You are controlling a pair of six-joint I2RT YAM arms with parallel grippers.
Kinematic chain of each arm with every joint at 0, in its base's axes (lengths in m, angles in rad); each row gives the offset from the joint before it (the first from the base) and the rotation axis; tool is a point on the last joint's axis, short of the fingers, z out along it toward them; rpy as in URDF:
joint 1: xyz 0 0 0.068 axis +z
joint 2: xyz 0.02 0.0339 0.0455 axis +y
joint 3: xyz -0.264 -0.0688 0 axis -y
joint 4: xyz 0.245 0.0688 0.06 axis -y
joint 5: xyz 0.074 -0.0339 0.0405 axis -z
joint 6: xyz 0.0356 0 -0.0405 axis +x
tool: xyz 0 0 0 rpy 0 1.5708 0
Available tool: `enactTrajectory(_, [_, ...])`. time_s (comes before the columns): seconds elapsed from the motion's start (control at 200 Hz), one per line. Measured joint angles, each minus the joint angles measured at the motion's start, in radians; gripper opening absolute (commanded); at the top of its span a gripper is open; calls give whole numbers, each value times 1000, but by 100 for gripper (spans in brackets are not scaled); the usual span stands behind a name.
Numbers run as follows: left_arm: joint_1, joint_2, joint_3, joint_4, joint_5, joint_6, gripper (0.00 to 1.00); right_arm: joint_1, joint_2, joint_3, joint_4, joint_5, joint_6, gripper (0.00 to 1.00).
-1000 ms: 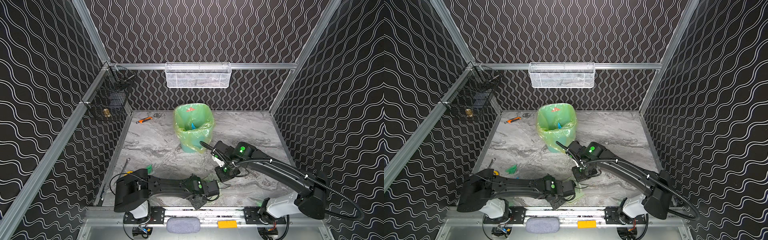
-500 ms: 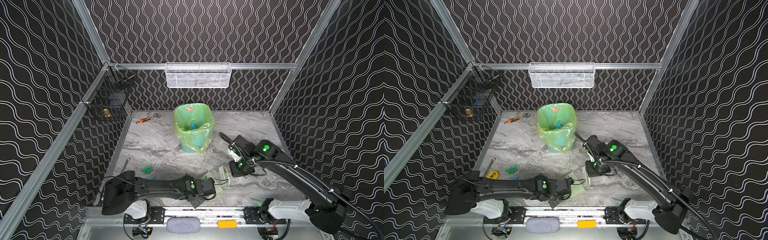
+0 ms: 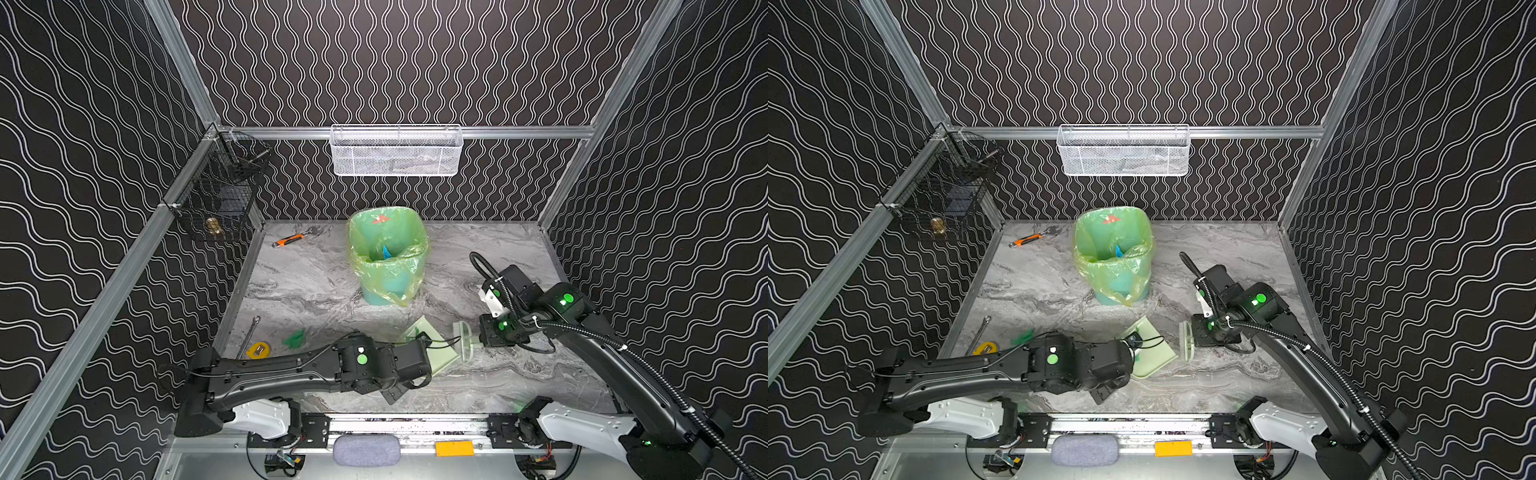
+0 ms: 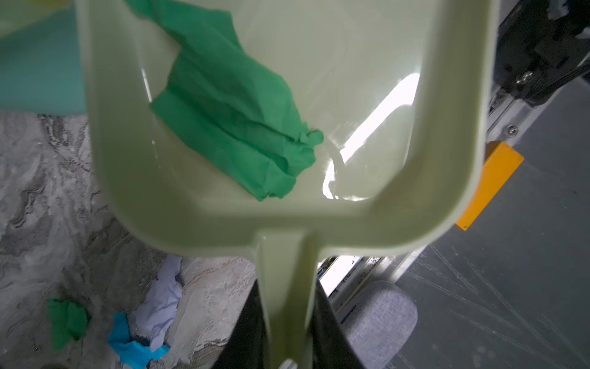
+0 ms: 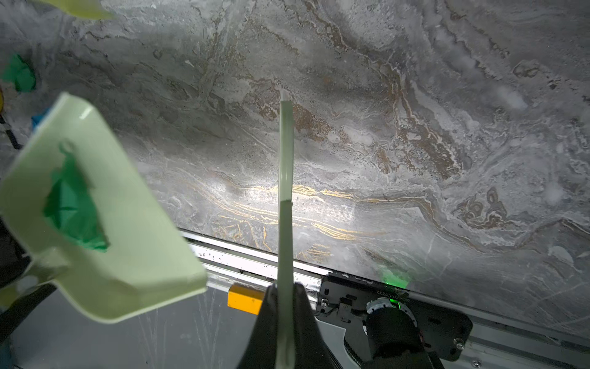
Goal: Sweep away the paper scraps from the table
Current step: 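Lift the dustpan with the green scrap over the bin with the left gripper, then tip the dustpan over the bin with the left gripper to drop the green scrap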
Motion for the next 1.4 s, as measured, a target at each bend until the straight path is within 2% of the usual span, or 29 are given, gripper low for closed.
enactTrajectory(0.2, [8,6,203,-190,-48,-31,6,-49,-8,-11,22,-50,-21,0])
enactTrajectory(0.365, [90,10,356,-319,-61,-34,6,-87,-9,-16,36,-83,-44,0])
enactTrajectory(0.611, [361,19,536,-438,-61,64,6,-131,0,-9,43,-119,-77,0])
enactTrajectory(0.891, [659,63,603,-446,-41,223,5,-166,5,9,38,-151,-109,0])
enactTrajectory(1.031, [768,116,645,-422,-20,307,5,-191,1,6,33,-166,-117,0])
enactTrajectory(1.181, [824,206,726,-406,-27,393,5,-197,-6,-5,8,-178,-129,0])
enactTrajectory(1.401, [831,362,884,-408,-105,506,4,-202,-23,-41,-16,-195,-130,0])
